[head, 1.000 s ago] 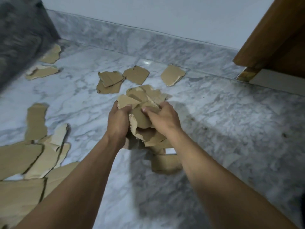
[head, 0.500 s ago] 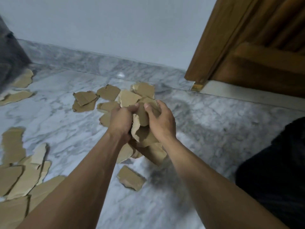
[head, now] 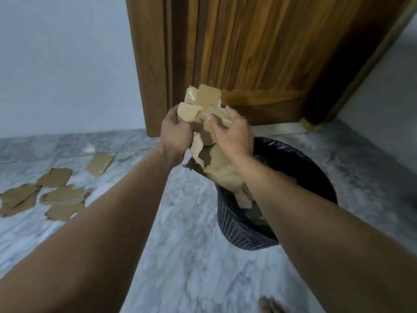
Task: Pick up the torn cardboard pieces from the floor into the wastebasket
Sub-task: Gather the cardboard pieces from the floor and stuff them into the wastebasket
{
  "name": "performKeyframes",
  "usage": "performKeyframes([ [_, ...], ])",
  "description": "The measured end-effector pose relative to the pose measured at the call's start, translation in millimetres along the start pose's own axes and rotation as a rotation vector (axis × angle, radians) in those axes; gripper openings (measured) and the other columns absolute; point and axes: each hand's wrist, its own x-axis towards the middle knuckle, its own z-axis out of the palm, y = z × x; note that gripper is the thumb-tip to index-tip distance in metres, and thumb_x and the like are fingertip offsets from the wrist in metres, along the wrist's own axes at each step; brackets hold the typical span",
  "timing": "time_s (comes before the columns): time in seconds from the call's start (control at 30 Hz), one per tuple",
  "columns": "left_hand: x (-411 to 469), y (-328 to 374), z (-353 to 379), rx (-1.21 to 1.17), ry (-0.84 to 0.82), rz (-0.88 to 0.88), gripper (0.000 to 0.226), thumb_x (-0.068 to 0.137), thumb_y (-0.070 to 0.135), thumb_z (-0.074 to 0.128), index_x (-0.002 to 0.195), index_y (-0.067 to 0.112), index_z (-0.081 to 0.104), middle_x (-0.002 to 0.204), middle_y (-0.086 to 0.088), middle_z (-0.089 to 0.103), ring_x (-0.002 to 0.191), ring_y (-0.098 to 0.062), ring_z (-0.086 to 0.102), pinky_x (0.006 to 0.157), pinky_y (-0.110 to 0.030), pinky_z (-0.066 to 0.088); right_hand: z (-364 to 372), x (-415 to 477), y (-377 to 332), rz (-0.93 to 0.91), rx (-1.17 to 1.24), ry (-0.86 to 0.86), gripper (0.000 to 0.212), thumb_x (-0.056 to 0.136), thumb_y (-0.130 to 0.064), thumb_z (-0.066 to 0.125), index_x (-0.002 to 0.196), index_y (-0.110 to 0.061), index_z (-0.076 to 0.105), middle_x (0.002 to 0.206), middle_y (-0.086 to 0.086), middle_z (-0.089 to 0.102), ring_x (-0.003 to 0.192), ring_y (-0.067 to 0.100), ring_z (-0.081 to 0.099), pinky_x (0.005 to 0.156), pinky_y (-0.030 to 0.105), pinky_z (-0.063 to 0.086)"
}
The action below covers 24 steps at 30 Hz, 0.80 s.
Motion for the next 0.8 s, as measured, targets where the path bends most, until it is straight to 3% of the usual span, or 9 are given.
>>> performKeyframes([
  [0.13,-4.5,-5.4,74.1,-0.013,-0.104,-0.032,0.056,0.088,-0.002,0.069,0.14,0.009,0.05,0.118,-0.007,0.069,0.103,-0.022,0.069,0.087,-0.037,0.059,-62.1,23.9,41.2,0.021,-0.058,0.068,0.068,0.088,-0.065,0.06,0.145,-0.028,0.053,0.133,0.004,0.061,0.122,0.024,0.058,0.084,0.028,0.041],
  [0.27,-17.9,-35.5,127.2,0.07,-0.153,-0.098,0.049,0.087,0.001,0.074,0.131,0.009,0.056,0.106,-0.005,0.072,0.093,-0.022,0.071,0.083,-0.041,0.061,-101.6,16.3,97.1,0.109,-0.028,0.042,0.079,0.079,-0.072,0.06,0.144,-0.029,0.052,0.134,0.001,0.063,0.123,0.023,0.059,0.1,0.04,0.051],
  [0.4,-32.3,-64.6,139.3,0.2,-0.236,-0.186,0.058,0.077,0.002,0.081,0.13,0.009,0.059,0.113,-0.01,0.072,0.099,-0.028,0.07,0.083,-0.042,0.061,-121.3,-4.1,134.6,0.156,-0.095,-0.038,0.073,0.082,-0.07,0.06,0.143,-0.029,0.054,0.137,0.002,0.062,0.126,0.026,0.058,0.103,0.039,0.049],
  [0.47,-37.3,-70.1,138.8,0.325,-0.278,-0.222,0.055,0.082,-0.006,0.074,0.133,0.008,0.057,0.121,-0.013,0.068,0.104,-0.03,0.067,0.082,-0.042,0.06,-127.0,-10.1,143.3,0.175,-0.173,-0.103,0.063,0.09,-0.063,0.056,0.144,-0.031,0.052,0.143,0.003,0.057,0.129,0.028,0.054,0.102,0.038,0.046],
  [0.53,-38.9,-69.1,131.4,0.389,-0.261,-0.237,0.054,0.085,-0.01,0.07,0.135,0.006,0.056,0.121,-0.014,0.067,0.106,-0.033,0.064,0.096,-0.048,0.055,-129.1,-12.9,141.9,0.194,-0.222,-0.158,0.057,0.093,-0.058,0.052,0.144,-0.033,0.052,0.146,0.004,0.053,0.129,0.03,0.053,0.102,0.04,0.046],
  [0.6,-38.1,-65.5,115.1,0.437,-0.191,-0.187,0.057,0.08,-0.003,0.076,0.134,0.007,0.059,0.116,-0.01,0.068,0.109,-0.03,0.065,0.102,-0.043,0.053,-127.0,-15.2,130.1,0.207,-0.244,-0.171,0.055,0.096,-0.055,0.05,0.146,-0.032,0.051,0.147,0.004,0.05,0.128,0.031,0.054,0.102,0.04,0.047],
  [0.73,-43.8,-49.1,69.2,0.5,-0.059,-0.075,0.056,0.084,0.013,0.071,0.138,0.012,0.057,0.124,-0.012,0.069,0.112,-0.031,0.067,0.095,-0.038,0.056,-110.3,-25.6,89.2,0.172,-0.269,-0.18,0.054,0.101,-0.05,0.046,0.15,-0.027,0.045,0.151,0.006,0.041,0.133,0.032,0.048,0.103,0.04,0.043],
  [0.8,-48.5,-36.4,40.5,0.535,-0.002,0.002,0.049,0.091,0.015,0.068,0.138,0.011,0.057,0.127,-0.006,0.067,0.111,-0.022,0.064,0.084,-0.023,0.051,-95.9,-31.6,61.5,0.132,-0.272,-0.196,0.055,0.101,-0.049,0.045,0.151,-0.025,0.043,0.152,0.007,0.041,0.135,0.033,0.047,0.106,0.042,0.043],
])
